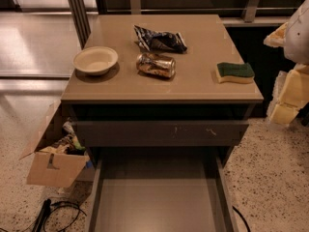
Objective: Place orange can into middle drawer
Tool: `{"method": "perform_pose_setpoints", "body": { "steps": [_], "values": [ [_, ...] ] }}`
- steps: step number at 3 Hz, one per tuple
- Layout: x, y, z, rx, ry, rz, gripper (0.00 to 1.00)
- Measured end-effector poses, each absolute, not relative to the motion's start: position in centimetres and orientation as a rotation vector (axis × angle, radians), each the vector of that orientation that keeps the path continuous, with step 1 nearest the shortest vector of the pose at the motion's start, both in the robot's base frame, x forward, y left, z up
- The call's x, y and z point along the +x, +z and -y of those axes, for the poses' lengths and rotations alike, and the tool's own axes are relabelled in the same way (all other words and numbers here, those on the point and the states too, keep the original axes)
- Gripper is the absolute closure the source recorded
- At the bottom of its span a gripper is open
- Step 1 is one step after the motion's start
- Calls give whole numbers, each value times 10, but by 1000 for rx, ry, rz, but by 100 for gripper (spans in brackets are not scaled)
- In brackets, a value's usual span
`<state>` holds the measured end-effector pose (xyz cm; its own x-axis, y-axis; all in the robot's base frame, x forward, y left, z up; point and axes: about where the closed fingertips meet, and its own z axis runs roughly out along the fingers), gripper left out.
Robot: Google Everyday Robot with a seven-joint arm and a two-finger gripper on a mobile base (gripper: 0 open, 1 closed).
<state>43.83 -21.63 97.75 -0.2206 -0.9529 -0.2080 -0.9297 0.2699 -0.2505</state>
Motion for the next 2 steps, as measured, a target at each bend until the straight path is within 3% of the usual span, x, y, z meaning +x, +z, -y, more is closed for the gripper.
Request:
{"method": "perform_pose_setpoints", "body": {
  "steps": [2],
  "values": [
    [460, 983, 204, -1723, -65, -2152, 0]
  ]
}}
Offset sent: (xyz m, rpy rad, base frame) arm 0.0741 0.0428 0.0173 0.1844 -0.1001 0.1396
